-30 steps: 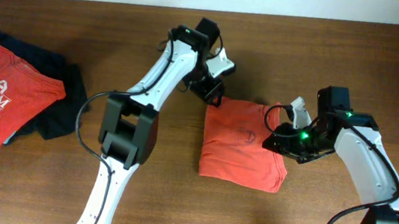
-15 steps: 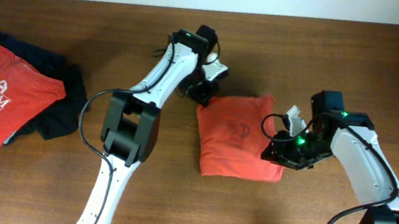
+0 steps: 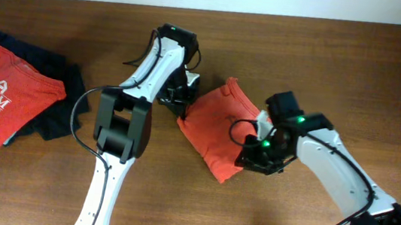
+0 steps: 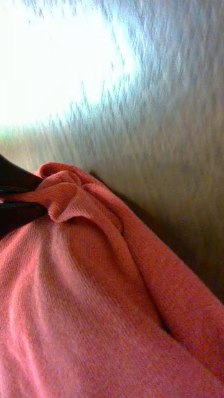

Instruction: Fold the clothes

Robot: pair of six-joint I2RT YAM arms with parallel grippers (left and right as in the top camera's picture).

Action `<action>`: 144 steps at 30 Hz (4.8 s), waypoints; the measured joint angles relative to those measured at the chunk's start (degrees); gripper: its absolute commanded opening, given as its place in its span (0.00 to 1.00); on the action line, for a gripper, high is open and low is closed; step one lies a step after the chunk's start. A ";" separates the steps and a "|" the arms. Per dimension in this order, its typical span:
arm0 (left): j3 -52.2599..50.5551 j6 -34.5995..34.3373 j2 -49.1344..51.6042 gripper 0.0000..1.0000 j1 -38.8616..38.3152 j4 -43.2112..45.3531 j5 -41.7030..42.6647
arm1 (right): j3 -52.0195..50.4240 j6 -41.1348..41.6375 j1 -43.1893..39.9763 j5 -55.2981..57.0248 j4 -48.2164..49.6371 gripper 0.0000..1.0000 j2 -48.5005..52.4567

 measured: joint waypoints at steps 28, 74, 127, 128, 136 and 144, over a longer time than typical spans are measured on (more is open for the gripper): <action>0.00 -0.20 0.00 0.01 -3.52 0.11 -0.24 | -8.04 15.06 7.23 7.69 7.50 0.47 3.67; 3.67 6.03 0.44 0.29 3.04 -0.57 -10.34 | -8.13 9.31 -7.76 9.99 -1.03 0.55 2.82; 16.72 29.00 2.73 0.22 -3.37 7.98 8.63 | -8.22 -9.86 -21.62 -17.66 24.22 0.06 0.31; 16.79 28.96 1.81 0.22 -3.50 8.35 9.75 | -8.20 -10.49 -21.62 -20.11 24.98 0.06 0.11; 12.13 28.65 0.83 0.22 -5.73 13.97 12.37 | -8.20 -11.34 -19.37 -20.50 27.26 0.05 3.08; 2.95 28.59 0.83 0.21 -7.45 17.97 12.92 | -8.15 -9.92 -17.49 -15.80 25.64 0.04 12.09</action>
